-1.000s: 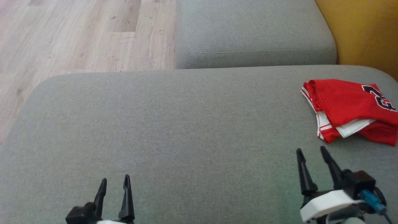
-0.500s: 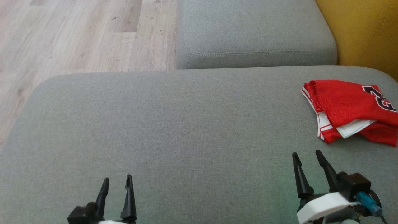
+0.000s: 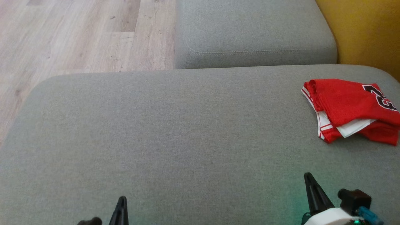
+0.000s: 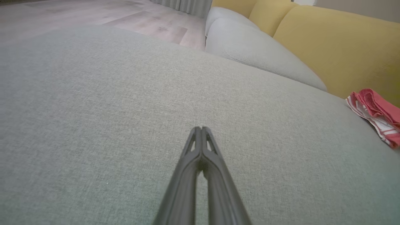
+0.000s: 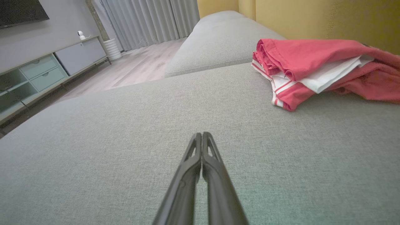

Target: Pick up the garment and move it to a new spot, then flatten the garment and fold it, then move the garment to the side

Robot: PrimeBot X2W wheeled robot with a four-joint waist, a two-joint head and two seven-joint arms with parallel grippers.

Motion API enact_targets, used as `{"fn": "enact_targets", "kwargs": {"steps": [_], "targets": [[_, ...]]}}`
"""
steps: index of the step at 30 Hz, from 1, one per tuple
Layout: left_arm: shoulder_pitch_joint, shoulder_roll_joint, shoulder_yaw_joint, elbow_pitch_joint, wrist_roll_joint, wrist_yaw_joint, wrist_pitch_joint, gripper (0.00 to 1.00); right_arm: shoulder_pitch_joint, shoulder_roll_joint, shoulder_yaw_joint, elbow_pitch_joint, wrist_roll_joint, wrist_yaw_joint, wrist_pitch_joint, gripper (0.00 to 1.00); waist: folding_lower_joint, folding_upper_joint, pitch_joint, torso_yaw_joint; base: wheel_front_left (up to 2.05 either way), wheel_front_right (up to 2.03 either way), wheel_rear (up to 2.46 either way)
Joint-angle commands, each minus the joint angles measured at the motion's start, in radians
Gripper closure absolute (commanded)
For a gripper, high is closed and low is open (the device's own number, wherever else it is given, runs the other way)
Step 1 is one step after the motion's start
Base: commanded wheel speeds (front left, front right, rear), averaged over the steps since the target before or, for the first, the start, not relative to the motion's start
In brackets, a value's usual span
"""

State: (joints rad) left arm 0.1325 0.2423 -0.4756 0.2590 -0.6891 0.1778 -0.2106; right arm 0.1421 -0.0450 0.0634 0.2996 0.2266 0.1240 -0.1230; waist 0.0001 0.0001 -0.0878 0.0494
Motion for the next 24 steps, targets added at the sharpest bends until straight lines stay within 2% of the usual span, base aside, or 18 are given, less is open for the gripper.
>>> {"fn": "enact_targets", "kwargs": {"steps": [1,24], "targets": [[-0.043,0.002,0.034,-0.026,-0.022,-0.009,0.007,1.0,-0.047,-0.005,-0.005,-0.035,0.036,0.001,0.005,1.0,0.0,-0.0001,0.001,-0.001,0.0,0.0,0.0],[-0.082,-0.032,0.136,-0.02,-0.197,-0.066,0.064,1.0,-0.086,-0.013,-0.027,-0.039,0.302,0.002,0.041,1.0,0.0,-0.0001,0.018,-0.01,0.0,0.0,0.0]]}}
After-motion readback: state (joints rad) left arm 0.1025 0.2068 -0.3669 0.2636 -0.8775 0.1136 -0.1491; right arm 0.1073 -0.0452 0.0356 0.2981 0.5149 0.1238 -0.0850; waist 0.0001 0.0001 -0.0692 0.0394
